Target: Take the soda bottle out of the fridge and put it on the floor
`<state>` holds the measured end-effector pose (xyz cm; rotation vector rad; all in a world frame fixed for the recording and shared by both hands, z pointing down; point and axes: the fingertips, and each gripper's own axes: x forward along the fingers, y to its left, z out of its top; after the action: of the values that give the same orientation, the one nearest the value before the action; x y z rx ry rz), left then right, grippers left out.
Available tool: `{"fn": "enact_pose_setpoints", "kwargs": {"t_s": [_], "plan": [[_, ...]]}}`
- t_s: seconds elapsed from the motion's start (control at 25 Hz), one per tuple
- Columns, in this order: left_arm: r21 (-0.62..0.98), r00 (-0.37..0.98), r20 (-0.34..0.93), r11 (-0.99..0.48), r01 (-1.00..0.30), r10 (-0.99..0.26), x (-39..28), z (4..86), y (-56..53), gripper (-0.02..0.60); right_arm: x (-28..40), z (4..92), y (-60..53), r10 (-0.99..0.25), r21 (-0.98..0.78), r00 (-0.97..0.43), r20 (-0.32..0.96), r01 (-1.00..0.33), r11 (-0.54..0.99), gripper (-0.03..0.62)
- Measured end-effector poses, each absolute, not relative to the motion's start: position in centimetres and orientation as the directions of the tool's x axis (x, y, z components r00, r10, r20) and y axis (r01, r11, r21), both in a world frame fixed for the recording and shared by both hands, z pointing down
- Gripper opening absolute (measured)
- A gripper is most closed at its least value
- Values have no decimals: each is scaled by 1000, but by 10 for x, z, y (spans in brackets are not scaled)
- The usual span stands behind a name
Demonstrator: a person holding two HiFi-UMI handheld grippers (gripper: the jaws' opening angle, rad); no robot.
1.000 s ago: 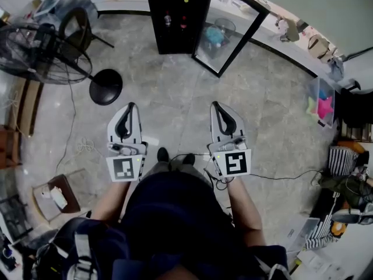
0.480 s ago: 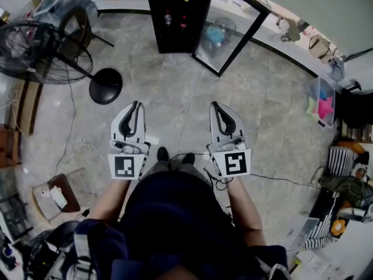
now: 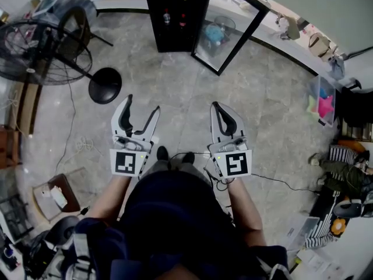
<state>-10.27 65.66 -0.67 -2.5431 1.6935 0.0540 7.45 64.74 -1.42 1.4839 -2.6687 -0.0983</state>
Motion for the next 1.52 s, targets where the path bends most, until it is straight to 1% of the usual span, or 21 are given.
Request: {"fn": "enact_pose_setpoints", "kwargs": {"t_s": [0.4,0.68,0.88,1.12,1.36,1.52], "plan": [[-69,370,-88,-365,-929,-925,-85,-5,651,318,104,-13,649,-853,95,-521,31,-848,522,18],[-91,325,-103,-316,-944,-940,-63,-11,638,318,128,-10,644,-825,94,-564,34,-820,565,18],[-94,326,-112,-317,-944,-939,-51,-4,610,318,136,-3,620,-818,105,-575,22,-812,574,18],[-86,347,-134,-338,-937,-928,-60,0,536,318,123,5,556,-832,97,-554,31,-827,554,18],[-66,370,-147,-364,-929,-917,-107,0,432,318,79,4,458,-858,95,-510,58,-853,514,18],[-47,409,-140,-407,-912,-902,-128,2,370,318,52,1,399,-870,109,-487,73,-863,492,18]]}}
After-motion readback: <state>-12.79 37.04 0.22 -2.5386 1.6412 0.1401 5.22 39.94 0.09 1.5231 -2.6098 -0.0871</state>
